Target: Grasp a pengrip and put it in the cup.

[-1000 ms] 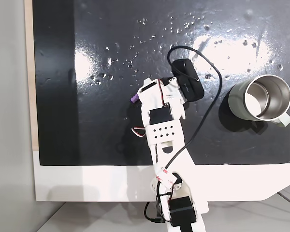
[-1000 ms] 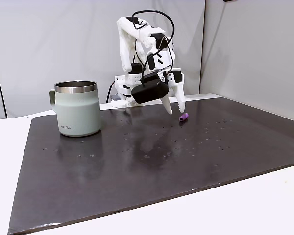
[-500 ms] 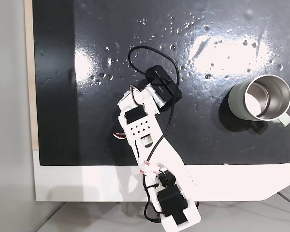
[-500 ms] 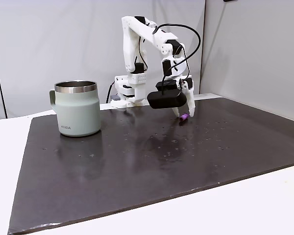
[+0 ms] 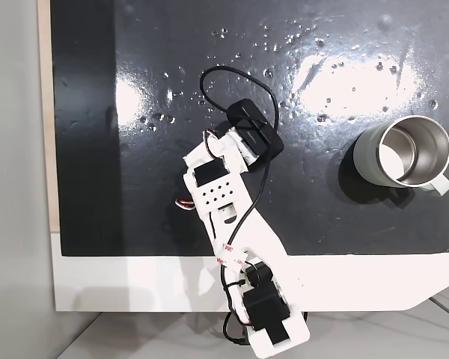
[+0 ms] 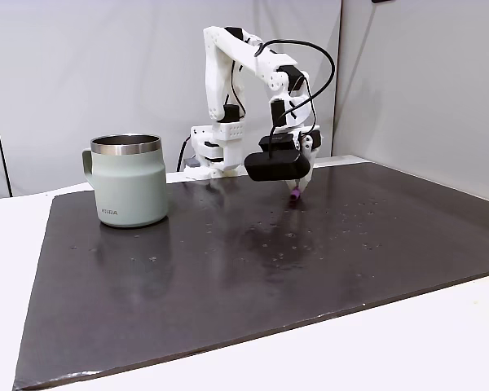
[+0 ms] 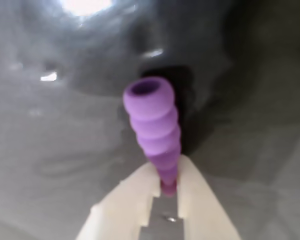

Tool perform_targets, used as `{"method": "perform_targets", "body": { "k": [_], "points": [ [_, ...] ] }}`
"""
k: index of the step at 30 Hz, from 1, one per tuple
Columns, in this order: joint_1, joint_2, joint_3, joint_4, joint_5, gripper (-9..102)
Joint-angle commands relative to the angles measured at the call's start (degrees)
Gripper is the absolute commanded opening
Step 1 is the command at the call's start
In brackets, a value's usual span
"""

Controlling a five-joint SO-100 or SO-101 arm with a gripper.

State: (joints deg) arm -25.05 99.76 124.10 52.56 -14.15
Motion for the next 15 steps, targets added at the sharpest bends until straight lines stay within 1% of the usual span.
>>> {"method": "perform_targets", "body": {
  "k": [1,9,15],
  "points": [
    [2.2,5.4,-5.6,5.0,0.4,0],
    [12.7,10.0,-16.0,21.0,-1.8,0],
    [25.2,14.8,-20.9,31.0,-8.2,0]
  ]
}}
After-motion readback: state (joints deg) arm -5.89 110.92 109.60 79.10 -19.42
